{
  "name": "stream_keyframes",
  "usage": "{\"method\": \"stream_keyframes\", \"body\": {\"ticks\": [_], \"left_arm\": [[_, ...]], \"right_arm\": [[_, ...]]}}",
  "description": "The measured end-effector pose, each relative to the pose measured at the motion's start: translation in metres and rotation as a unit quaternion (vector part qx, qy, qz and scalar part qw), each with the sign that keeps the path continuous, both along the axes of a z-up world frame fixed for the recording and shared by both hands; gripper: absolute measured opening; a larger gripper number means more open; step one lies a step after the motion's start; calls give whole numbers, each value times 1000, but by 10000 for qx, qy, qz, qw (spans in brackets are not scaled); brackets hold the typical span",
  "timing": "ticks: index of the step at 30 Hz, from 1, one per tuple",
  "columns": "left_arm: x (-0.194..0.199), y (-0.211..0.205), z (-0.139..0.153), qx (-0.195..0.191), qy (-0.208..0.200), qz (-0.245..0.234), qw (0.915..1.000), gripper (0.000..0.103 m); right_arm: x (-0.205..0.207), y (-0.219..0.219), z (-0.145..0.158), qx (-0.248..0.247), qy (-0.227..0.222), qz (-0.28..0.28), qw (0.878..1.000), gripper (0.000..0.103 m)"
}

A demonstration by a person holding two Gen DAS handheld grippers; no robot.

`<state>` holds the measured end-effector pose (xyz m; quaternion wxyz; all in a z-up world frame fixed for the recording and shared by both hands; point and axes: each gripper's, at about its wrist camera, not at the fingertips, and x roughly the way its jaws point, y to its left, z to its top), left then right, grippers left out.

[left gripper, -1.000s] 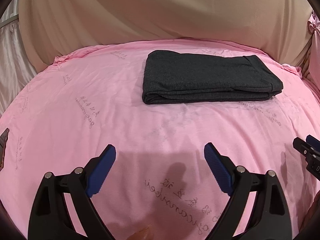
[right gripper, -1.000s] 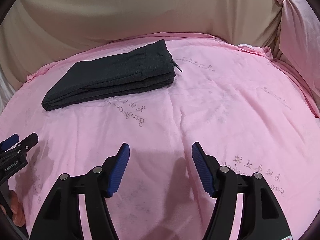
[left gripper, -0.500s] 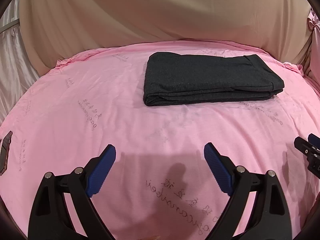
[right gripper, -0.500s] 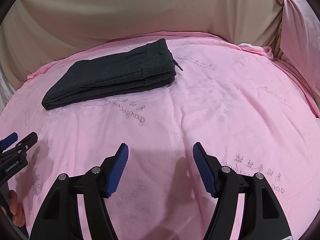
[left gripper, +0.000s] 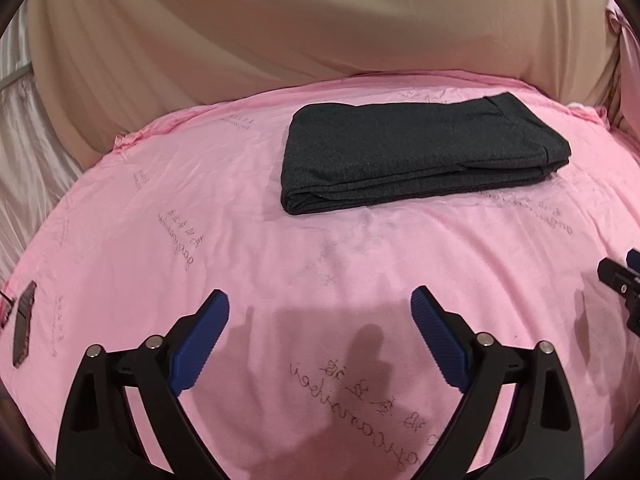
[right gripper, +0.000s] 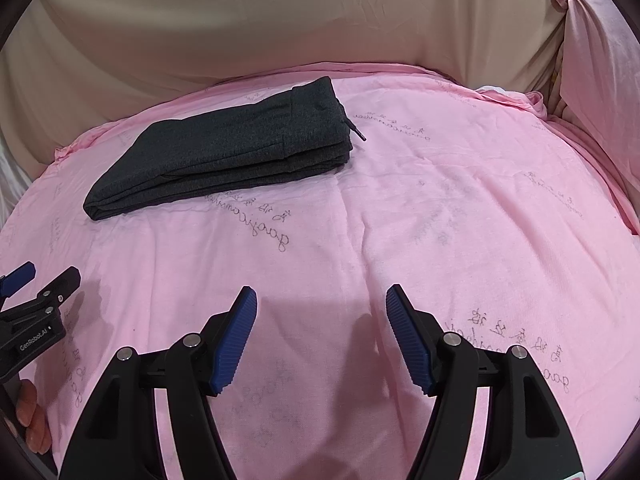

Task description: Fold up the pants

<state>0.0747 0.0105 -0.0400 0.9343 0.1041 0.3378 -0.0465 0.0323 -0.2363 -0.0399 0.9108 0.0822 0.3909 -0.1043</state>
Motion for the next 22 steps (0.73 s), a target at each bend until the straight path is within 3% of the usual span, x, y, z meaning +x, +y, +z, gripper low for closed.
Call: {"method": "stream_keyframes", "body": {"ticks": [3,5,12,22], "left_arm": [[-2,-8,0,196,-55,-115,9997,98],[2,-11,-5,180,149,-182,9996,98],[5,-2,-6,-304,320,-253,9987,98],[0,3,-2,-497,225,-161,9984,98]], "right_arm": [[0,0,0,11,9,3,10000,66],[0,0,0,13,13,-1,10000,66],[2,1,-1,23,64,4,10000,66],[1,2,-1,30,64,-14,10000,66]]}}
